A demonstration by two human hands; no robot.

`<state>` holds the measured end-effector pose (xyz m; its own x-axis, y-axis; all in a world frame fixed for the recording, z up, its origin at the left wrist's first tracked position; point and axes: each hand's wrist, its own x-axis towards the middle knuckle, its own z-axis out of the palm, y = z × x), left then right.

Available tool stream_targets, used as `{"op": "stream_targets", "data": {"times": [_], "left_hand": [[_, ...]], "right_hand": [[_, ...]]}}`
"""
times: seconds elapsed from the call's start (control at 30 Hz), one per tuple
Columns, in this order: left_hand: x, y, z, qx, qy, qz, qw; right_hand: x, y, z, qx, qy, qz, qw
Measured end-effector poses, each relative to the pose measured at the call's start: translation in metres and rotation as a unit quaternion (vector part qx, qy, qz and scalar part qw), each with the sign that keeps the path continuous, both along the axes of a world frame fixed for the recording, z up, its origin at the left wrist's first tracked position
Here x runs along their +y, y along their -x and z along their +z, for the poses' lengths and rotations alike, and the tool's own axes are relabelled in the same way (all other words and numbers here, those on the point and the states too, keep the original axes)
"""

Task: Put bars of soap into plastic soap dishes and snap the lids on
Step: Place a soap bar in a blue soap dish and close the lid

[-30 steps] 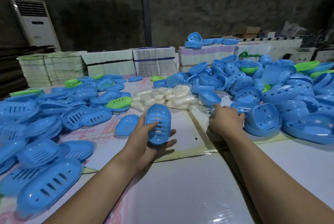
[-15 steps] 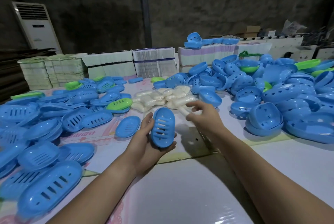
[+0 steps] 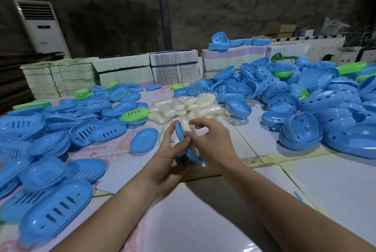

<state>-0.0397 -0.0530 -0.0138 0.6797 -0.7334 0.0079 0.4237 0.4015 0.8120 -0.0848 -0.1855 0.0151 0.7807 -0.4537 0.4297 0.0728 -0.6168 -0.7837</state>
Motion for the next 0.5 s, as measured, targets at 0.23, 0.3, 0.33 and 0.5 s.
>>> {"op": "stream_targets", "data": {"times": [0.23, 0.3, 0.33, 0.5], "left_hand": [[0.0, -0.007, -0.004, 0.031, 0.027, 0.007, 0.999], [0.003, -0.009, -0.004, 0.04, 0.023, 0.003, 0.999], [0.004, -0.01, -0.004, 0.047, 0.02, 0.002, 0.999], [0.002, -0.012, -0.004, 0.099, 0.047, -0.003, 0.994]], "right_hand": [[-0.002, 0.007, 0.006, 0.046, 0.016, 0.071, 0.996], [-0.006, 0.009, 0.009, 0.07, 0.037, 0.091, 0.993], [-0.008, 0.01, 0.011, 0.081, 0.059, 0.097, 0.99], [-0.022, 0.005, 0.017, 0.075, 0.155, 0.09, 0.981]]}}
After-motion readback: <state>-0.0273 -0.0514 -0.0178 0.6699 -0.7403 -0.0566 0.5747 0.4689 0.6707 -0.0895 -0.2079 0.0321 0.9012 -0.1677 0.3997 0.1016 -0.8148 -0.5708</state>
